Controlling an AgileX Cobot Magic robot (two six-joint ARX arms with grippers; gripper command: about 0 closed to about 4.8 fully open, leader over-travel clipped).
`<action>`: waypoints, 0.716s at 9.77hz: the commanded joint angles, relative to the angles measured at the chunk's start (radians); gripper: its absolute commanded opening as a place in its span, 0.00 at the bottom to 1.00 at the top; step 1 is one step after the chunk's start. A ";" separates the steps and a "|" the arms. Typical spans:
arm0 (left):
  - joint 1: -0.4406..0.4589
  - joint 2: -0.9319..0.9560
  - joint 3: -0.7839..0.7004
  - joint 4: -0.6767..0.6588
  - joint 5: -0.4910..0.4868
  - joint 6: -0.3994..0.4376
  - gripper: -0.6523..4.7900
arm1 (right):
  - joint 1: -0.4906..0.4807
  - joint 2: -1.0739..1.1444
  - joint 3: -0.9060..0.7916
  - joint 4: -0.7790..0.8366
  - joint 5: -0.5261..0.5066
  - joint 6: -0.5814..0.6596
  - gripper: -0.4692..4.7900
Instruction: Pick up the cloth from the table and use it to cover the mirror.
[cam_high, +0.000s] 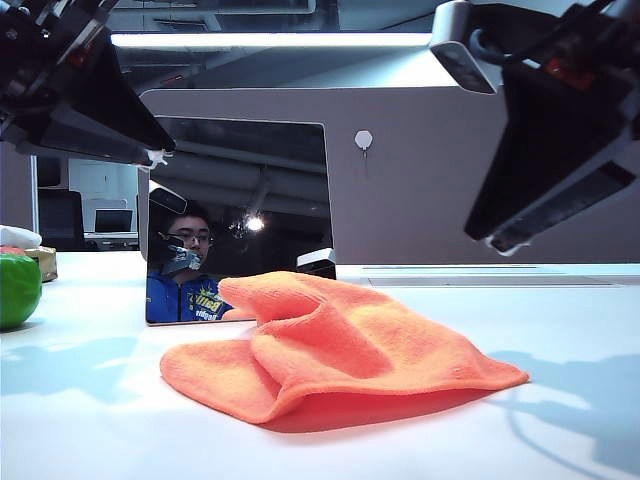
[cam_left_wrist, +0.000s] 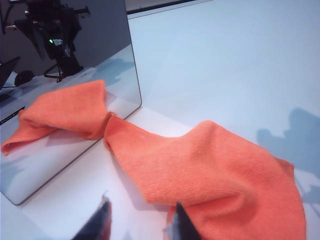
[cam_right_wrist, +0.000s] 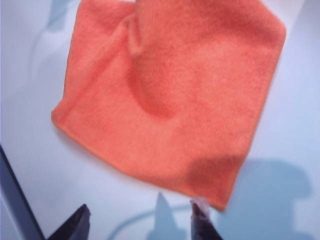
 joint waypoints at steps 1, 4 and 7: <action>0.000 -0.002 0.006 0.011 0.005 0.003 0.42 | 0.001 -0.001 0.002 -0.041 0.040 -0.002 0.58; 0.000 -0.002 0.006 0.010 0.007 0.003 0.42 | 0.001 0.000 0.002 -0.059 0.082 -0.002 0.58; 0.000 -0.002 0.006 0.009 0.007 0.003 0.42 | 0.006 0.043 0.003 -0.053 0.105 -0.002 0.58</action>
